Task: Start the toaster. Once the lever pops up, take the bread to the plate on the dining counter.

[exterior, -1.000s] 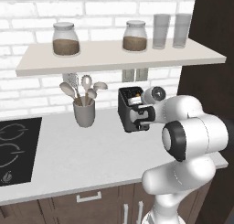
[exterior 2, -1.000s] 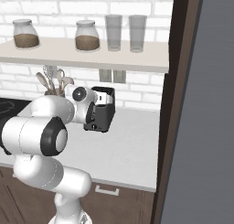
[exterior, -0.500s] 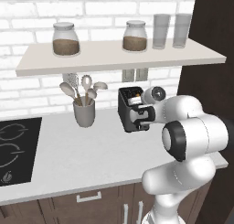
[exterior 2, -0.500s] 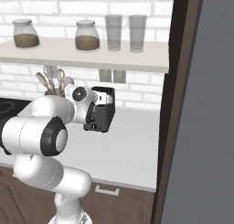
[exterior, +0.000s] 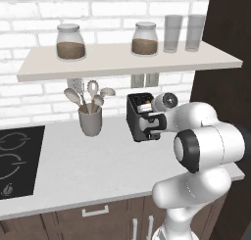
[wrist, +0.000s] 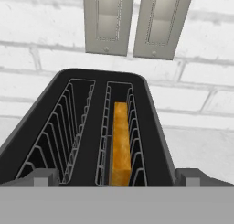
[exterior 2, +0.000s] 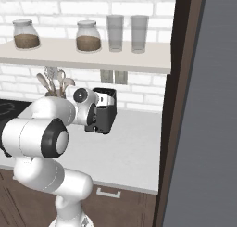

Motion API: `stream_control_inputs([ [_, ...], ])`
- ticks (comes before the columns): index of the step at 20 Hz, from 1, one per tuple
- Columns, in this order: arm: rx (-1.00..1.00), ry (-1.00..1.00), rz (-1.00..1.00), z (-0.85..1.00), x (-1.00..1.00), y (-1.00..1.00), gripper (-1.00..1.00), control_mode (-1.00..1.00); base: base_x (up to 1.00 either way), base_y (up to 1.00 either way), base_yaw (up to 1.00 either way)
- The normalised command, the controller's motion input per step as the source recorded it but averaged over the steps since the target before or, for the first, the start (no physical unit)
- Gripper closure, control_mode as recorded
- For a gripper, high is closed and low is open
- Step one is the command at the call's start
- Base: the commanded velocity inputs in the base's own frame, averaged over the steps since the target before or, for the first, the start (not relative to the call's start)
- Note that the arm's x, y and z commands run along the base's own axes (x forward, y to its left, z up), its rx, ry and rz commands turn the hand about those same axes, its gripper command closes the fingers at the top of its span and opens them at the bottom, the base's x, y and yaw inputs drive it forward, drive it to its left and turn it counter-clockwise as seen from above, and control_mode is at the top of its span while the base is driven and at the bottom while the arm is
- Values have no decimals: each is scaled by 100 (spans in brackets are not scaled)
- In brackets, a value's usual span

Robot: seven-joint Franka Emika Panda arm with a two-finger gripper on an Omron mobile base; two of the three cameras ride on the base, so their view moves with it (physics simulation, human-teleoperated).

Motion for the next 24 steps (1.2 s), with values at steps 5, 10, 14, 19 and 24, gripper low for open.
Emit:
stream_control_inputs([
  [5, 0, 0, 0, 0, 0, 0, -100, -100, 0, 0, 0],
  [10, 0, 0, 0, 0, 0, 0, -100, -100, 0, 0, 0],
  [14, 0, 0, 0, 0, 0, 0, -100, -100, 0, 0, 0],
  [19, 0, 0, 0, 0, 0, 0, -100, -100, 0, 0, 0],
  [24, 0, 0, 0, 0, 0, 0, -100, -100, 0, 0, 0],
])
